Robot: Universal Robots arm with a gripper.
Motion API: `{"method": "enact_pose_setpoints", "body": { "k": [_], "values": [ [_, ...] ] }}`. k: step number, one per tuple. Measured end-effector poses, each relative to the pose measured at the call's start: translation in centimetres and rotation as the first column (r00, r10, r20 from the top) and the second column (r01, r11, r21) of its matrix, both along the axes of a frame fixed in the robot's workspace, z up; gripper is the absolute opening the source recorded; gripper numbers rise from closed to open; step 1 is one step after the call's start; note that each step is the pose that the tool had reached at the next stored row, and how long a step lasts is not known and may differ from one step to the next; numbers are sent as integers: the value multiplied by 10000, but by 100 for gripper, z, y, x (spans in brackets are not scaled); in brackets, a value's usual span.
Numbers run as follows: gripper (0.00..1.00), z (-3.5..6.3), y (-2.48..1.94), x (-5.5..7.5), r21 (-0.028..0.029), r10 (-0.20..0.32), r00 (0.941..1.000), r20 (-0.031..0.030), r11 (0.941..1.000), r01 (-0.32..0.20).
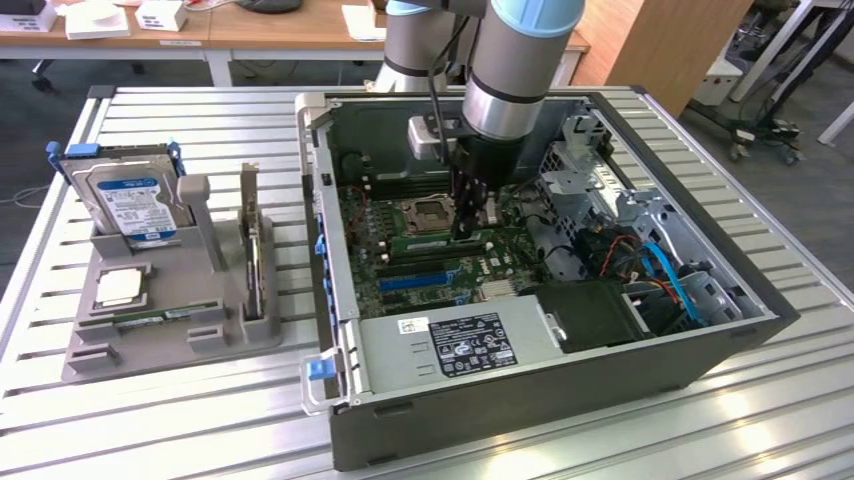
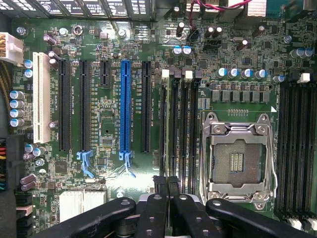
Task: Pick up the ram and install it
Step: 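Insert the ram into the slot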
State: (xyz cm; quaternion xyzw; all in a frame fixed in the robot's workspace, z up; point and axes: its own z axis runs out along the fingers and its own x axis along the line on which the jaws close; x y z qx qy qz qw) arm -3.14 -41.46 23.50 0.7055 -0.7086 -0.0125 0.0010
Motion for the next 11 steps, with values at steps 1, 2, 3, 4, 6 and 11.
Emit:
{"method": "enact_pose_setpoints", "body": {
  "k": [1,2,3,4,6,11],
  "values": [
    [11,0,-2,0,-1,0,10000,0,10000,0],
    [11,0,-4,0,0,0,10000,0,10000,0],
    [11,0,-7,0,0,0,10000,0,10000,0],
    [11,0,-8,0,0,-1,10000,0,10000,1],
    [11,-2,-9,0,-1,0,10000,0,10000,0],
    [11,-10,-8,0,-2,0,10000,0,10000,0]
  ]
}}
